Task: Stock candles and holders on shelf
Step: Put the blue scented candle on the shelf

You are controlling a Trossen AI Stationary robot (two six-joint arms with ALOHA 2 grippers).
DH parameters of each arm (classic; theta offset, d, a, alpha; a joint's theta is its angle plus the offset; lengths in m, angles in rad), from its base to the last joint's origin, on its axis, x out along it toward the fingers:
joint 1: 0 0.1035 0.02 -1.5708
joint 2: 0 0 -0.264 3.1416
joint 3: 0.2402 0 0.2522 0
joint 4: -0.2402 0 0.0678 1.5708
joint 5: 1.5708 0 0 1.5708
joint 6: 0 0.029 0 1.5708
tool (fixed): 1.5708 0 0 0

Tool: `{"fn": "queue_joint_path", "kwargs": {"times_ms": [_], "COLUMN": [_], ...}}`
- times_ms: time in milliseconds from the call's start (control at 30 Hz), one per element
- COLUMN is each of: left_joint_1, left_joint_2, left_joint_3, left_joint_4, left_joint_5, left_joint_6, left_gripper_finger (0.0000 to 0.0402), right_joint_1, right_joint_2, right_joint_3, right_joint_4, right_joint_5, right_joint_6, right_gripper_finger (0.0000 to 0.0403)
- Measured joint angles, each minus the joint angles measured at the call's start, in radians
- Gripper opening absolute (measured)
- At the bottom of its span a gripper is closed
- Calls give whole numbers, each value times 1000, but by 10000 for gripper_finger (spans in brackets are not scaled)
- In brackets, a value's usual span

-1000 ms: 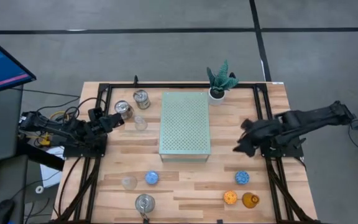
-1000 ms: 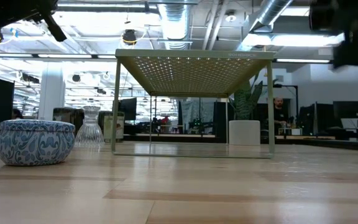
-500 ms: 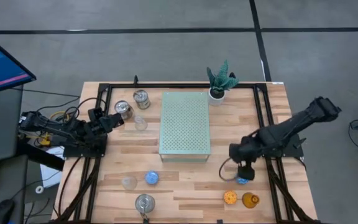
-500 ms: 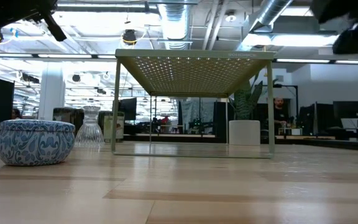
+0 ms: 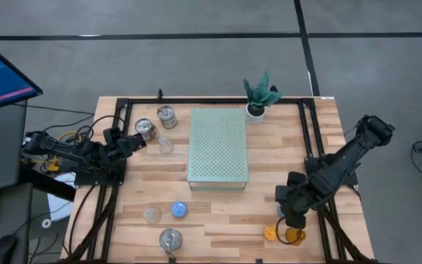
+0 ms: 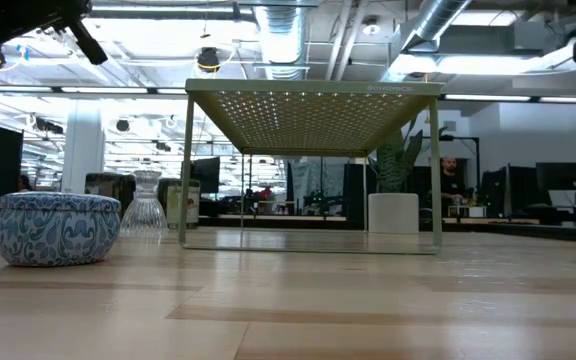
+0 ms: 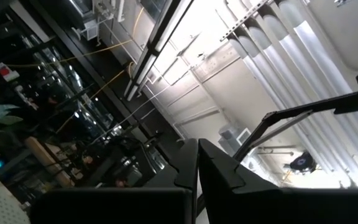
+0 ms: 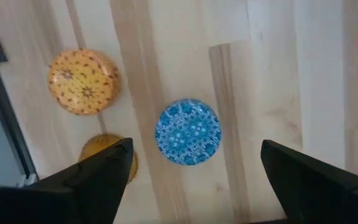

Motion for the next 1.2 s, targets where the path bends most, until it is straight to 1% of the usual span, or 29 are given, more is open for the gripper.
{"fn": "queue_joint_path", "kwargs": {"times_ms": [167,333,533,633,767,867,1067,1200], "left_joint_1": [0,0,0,0,0,0,0,0], "left_joint_2": [0,0,0,0,0,0,0,0], "left_joint_3": [0,0,0,0,0,0,0,0], "left_joint_4": [0,0,0,0,0,0,0,0], "left_joint_5": [2,14,16,16,16,16,14,14], "left_joint_6": [13,13,13,13,13,13,13,13], "left_gripper_finger": [23,50,77,83,84,84,84,84], "right_joint_1": [-14,-8,-6,-6,1,17,60,69], "right_joint_2": [56,95,102,88,65,64,101,133], "right_joint_3": [-2,-40,-127,-161,-200,-213,-214,-214], "right_joint_4": [14,136,201,204,263,305,297,301], "right_joint_5": [-24,-20,-21,-19,-13,-12,30,33], "right_joint_6": [-4,-42,-29,-29,-27,-26,-26,-26], "right_gripper_finger": [382,395,392,390,389,389,389,388]}}
